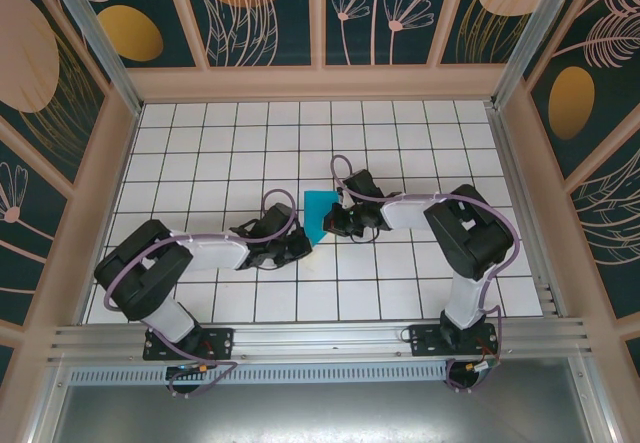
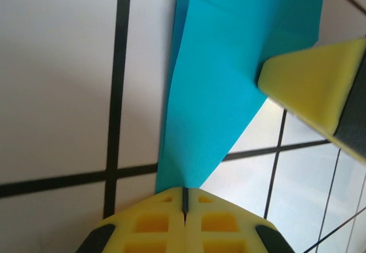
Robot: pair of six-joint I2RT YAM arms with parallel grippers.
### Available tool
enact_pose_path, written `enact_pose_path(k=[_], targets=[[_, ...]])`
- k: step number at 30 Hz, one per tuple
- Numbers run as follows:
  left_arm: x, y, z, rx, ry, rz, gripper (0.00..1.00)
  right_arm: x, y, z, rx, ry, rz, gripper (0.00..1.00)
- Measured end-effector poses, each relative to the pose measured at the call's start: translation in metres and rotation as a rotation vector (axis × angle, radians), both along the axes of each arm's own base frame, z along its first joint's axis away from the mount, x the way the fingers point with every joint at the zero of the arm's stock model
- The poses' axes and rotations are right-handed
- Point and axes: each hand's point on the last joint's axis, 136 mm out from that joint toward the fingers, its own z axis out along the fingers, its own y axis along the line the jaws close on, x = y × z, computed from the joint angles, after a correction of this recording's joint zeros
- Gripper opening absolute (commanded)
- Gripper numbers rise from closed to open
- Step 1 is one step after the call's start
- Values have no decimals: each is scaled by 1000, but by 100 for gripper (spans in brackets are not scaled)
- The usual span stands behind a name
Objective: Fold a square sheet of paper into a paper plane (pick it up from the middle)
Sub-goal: Third fold the triangle at the center of the table.
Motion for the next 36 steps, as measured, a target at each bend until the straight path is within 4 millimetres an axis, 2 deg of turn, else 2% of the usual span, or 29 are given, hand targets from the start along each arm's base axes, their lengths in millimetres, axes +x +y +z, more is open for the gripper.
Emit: enact_pose_path(k=[7, 10, 13, 17, 21, 25, 27, 32, 36], targets=[[-16, 16, 0, 59, 23, -38, 0, 0, 0, 0, 2, 14, -15, 0], [-17, 22, 4, 85, 16, -32, 0, -1, 0, 0, 4, 19, -19, 0], [-8, 17, 22, 57, -40, -26, 0, -3, -1, 1, 11, 22, -31, 0], [14, -3, 53, -7, -129, -31, 1, -8, -8, 3, -1, 33, -53, 0], [33, -22, 60, -26, -165, -42, 1, -5, -12, 16, 6, 18, -80, 14], [43, -29, 47, 7, -159, -49, 0, 12, -26, 43, 47, -36, -158, 32], [48, -28, 43, 32, -166, -38, 0, 17, -35, 50, 57, -51, -193, 39], [63, -21, 40, 96, -207, 15, 0, 21, -59, 42, 38, -35, -260, 46], [68, -15, 31, 145, -207, 38, 0, 20, -60, 40, 38, -29, -260, 47]])
